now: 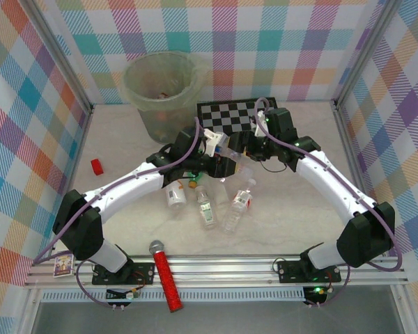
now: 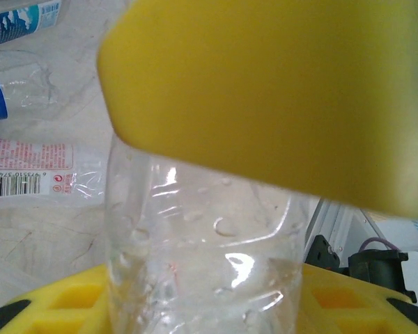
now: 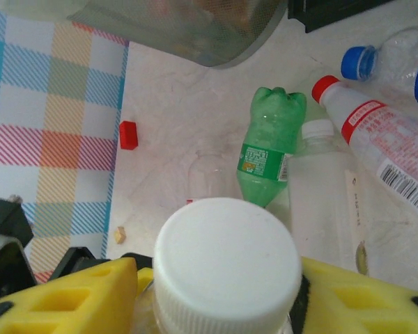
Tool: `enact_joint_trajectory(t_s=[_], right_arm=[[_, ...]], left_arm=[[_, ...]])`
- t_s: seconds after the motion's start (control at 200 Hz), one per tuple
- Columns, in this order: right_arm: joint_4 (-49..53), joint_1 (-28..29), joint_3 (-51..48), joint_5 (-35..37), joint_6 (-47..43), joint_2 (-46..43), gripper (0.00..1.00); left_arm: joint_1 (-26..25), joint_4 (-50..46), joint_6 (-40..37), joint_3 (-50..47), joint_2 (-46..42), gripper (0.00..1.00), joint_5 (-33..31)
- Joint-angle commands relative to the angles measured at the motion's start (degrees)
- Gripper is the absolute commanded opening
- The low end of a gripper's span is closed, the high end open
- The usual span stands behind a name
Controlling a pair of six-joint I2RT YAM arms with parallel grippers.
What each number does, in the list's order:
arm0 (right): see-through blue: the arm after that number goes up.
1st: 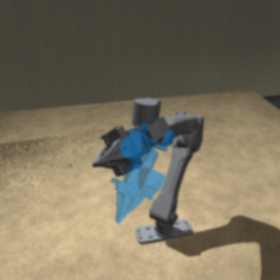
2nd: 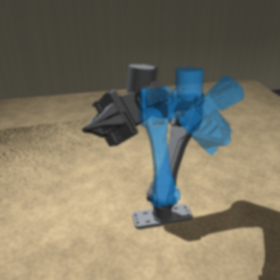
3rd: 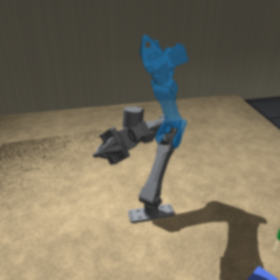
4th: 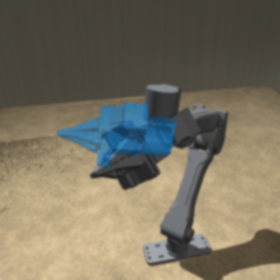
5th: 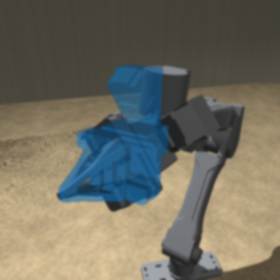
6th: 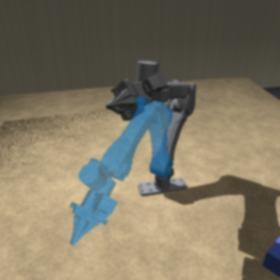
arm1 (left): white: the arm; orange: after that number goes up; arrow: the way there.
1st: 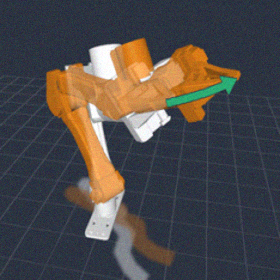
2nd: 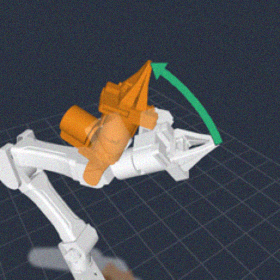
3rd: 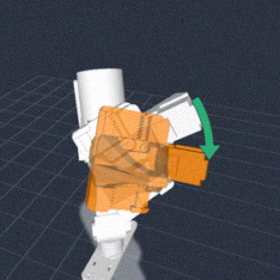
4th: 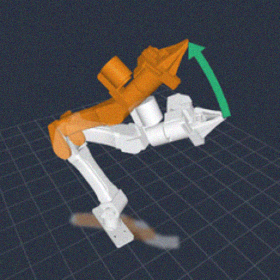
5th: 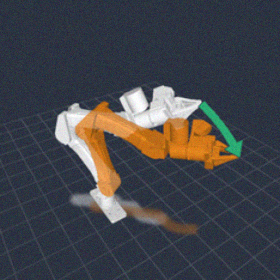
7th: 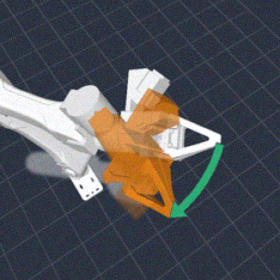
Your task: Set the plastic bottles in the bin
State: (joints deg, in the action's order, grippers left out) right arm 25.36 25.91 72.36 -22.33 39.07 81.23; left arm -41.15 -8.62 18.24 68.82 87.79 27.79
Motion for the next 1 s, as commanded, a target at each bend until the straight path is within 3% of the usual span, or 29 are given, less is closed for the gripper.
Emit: enact_joint_trajectory(t_s=[0.0,0.485,0.775,0.995], right_arm=[[0.8,0.2,2.2,0.1,2.4,-1.5,0.67],[12.7,-3.7,2.9,10.2,-0.8,-10.7,0.76],[16.2,-4.8,-3.7,13.6,-1.4,-16.0,0.77],[16.9,-4.8,-9.1,11.8,2.5,-19.4,0.76]], left_arm=[[-0.5,2.5,-0.3,0.5,-0.2,0.44,-1.1],[1.7,0.2,-0.6,2.3,-0.9,0.43,-2.1],[9.8,-9.6,-8.4,17.8,-0.1,0.43,-7.2],[17.4,-13.0,-10.7,30.1,5.0,0.3,-8.8]])
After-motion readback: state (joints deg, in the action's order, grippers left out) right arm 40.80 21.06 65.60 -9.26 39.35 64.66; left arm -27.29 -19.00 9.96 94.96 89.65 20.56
